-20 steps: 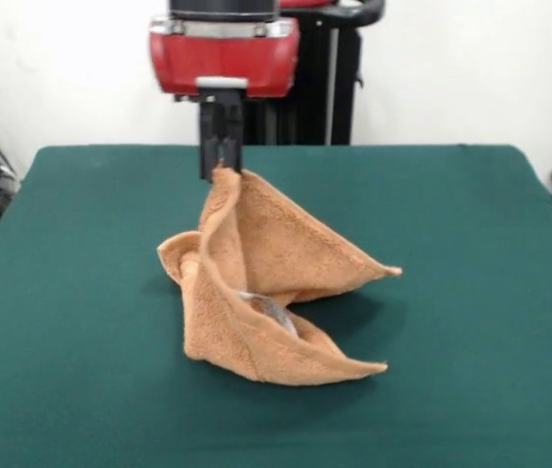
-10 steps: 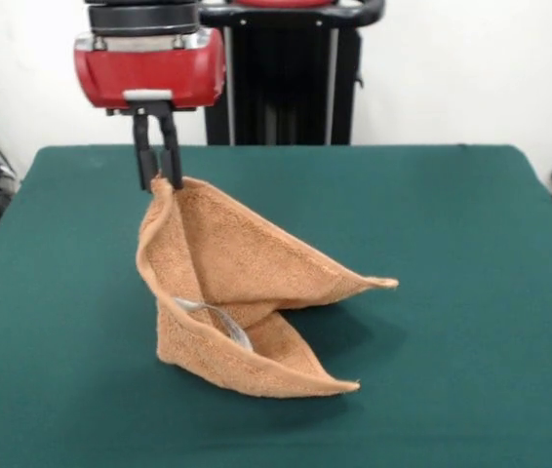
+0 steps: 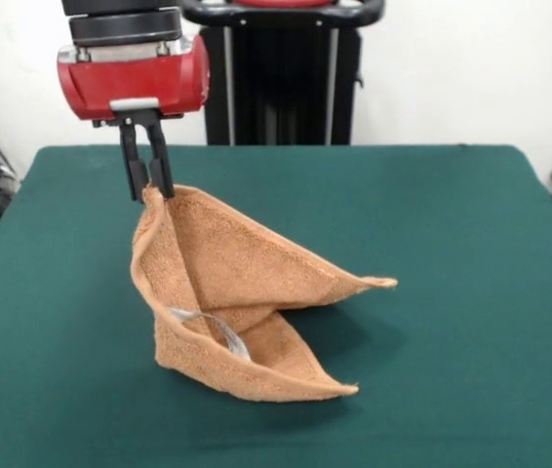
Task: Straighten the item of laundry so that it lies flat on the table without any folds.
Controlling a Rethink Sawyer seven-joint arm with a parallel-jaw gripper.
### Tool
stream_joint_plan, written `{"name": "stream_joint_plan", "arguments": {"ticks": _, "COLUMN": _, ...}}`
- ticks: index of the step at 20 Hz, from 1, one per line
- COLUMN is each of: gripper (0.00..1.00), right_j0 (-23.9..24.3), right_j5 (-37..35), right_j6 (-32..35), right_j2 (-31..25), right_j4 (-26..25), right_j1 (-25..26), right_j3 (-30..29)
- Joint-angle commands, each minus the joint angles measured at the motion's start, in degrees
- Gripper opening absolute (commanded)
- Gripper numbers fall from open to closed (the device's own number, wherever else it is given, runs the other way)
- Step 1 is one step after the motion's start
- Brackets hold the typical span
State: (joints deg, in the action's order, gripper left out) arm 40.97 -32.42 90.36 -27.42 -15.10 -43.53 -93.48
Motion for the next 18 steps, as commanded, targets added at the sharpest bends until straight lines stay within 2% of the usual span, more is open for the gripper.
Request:
{"name": "stream_joint_plan", "arguments": {"ticks": 1, "gripper": 0.0, "right_j0": 2.16, "right_j5": -5.58, "right_j6": -19.68, "right_j2": -12.51, "right_j4": -5.63, "right_j1": 5.18, "right_j3": -7.13}}
{"name": "stream_joint_plan", "arguments": {"ticks": 4, "gripper": 0.0, "right_j0": 2.7, "right_j5": -5.33, "right_j6": -18.87, "right_j2": -13.04, "right_j4": -7.66, "right_j1": 5.42, "right_j3": -7.17}}
{"name": "stream_joint_plan", "arguments": {"ticks": 10, "gripper": 0.0, "right_j0": 1.55, "right_j5": -6.37, "right_j6": -15.65, "right_j2": -10.31, "right_j4": -10.87, "right_j1": 5.54, "right_j3": -4.22}}
{"name": "stream_joint_plan", "arguments": {"ticks": 15, "gripper": 0.0, "right_j0": 2.33, "right_j5": -7.98, "right_j6": -16.89, "right_j2": -10.46, "right_j4": -12.24, "right_j1": 7.97, "right_j3": -1.1}}
{"name": "stream_joint_plan", "arguments": {"ticks": 18, "gripper": 0.0, "right_j0": 2.5, "right_j5": -10.23, "right_j6": -17.85, "right_j2": -10.49, "right_j4": -12.89, "right_j1": 7.79, "right_j3": -0.05}}
